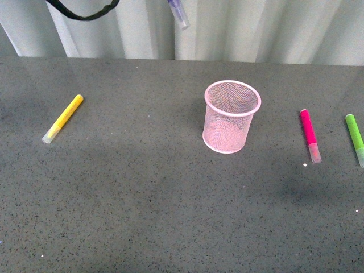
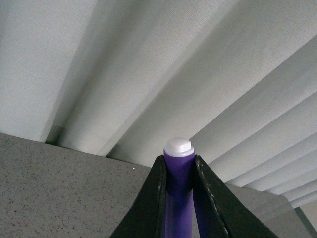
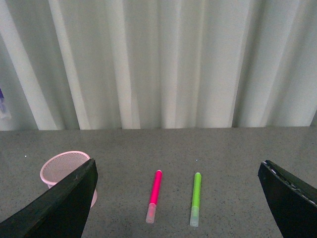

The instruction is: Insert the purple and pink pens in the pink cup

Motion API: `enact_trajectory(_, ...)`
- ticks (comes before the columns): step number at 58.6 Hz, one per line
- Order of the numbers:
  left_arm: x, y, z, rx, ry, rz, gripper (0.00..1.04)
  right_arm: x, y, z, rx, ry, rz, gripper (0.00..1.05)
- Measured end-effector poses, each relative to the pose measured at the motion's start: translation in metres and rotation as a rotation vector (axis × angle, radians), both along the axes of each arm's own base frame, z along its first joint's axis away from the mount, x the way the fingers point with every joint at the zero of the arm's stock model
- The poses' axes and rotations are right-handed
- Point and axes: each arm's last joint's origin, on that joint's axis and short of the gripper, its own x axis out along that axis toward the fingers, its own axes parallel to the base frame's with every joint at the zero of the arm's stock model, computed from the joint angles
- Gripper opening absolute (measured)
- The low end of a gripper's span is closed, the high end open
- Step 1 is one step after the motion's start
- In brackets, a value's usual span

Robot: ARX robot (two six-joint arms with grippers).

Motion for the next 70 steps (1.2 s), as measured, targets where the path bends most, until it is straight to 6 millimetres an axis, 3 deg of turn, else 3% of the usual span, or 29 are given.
enact_trajectory(19, -0.029, -0.031, -0.027, -0.036, -0.029, -0.066, 0.12, 0.0, 0.0, 0.0, 0.0, 0.0, 0.0, 0.98)
enact_trajectory(28, -0.033, -0.047, -0.034, -0.039, -0.033, -0.094, 0.12, 0.0, 0.0, 0.0, 0.0, 0.0, 0.0, 0.98)
enact_trajectory(35, -0.029, -0.062, -0.043, -0.037, -0.026, -0.113, 0.12, 0.0, 0.0, 0.0, 0.0, 0.0, 0.0, 0.98)
enact_trajectory(49, -0.003, -0.083, -0.059, -0.042, -0.007, -0.116, 0.12, 0.0, 0.0, 0.0, 0.0, 0.0, 0.0, 0.98)
enact_trajectory(58, 0.015, -0.075, -0.065, -0.055, -0.03, -0.104, 0.12, 0.0, 0.0, 0.0, 0.0, 0.0, 0.0, 0.98)
enact_trajectory(70, 0.019, -0.064, -0.066, -0.058, -0.092, -0.119, 0.12, 0.0, 0.0, 0.0, 0.0, 0.0, 0.0, 0.98)
